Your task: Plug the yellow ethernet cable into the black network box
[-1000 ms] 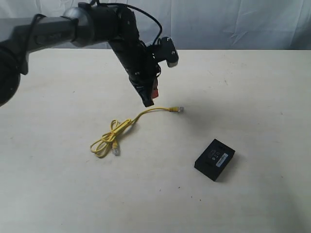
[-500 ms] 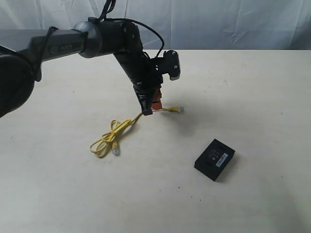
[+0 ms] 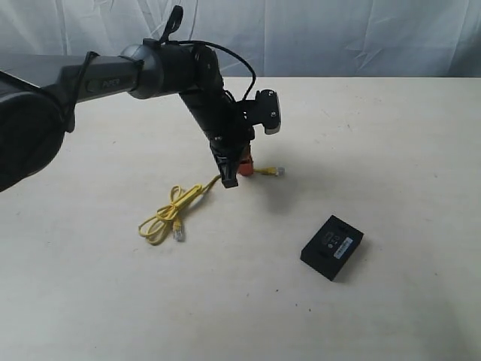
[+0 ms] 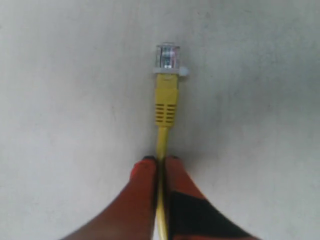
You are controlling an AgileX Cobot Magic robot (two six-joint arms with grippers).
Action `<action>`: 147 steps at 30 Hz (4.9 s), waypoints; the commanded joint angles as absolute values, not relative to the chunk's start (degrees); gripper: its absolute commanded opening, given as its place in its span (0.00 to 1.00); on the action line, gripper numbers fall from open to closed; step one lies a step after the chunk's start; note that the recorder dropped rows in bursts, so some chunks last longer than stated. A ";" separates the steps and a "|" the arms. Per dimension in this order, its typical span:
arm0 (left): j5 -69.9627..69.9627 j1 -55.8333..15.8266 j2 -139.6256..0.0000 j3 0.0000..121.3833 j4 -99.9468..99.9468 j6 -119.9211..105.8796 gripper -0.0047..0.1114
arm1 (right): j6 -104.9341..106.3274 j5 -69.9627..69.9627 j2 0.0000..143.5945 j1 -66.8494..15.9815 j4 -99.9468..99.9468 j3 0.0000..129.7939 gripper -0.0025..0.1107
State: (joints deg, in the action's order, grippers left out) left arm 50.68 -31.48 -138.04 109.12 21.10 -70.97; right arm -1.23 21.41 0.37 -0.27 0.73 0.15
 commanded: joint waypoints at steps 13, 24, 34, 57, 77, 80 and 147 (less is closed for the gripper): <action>47.40 -25.50 -101.15 73.40 11.87 -48.20 0.04 | -1.29 20.84 0.00 0.00 0.61 0.00 0.01; 41.75 -25.61 -89.39 60.42 16.36 -49.24 0.04 | -1.29 20.84 0.00 0.00 0.50 0.00 0.01; 41.49 -25.61 -89.39 59.70 18.42 -49.24 0.04 | -1.29 -5.06 0.00 0.00 1.89 0.00 0.01; 38.78 -25.61 -89.39 59.70 18.62 -49.24 0.04 | 0.00 36.11 42.74 -0.05 16.78 27.82 0.01; 37.65 -25.61 -89.39 59.70 19.73 -49.24 0.04 | 21.99 21.93 85.03 -31.46 43.43 33.92 0.01; 37.46 -25.61 -89.39 59.70 20.40 -49.24 0.04 | 20.83 21.16 89.10 -32.06 43.53 34.86 0.01; 27.35 -47.69 -109.26 62.86 21.66 -44.89 0.04 | 38.15 26.31 93.87 -7.45 52.51 35.78 0.01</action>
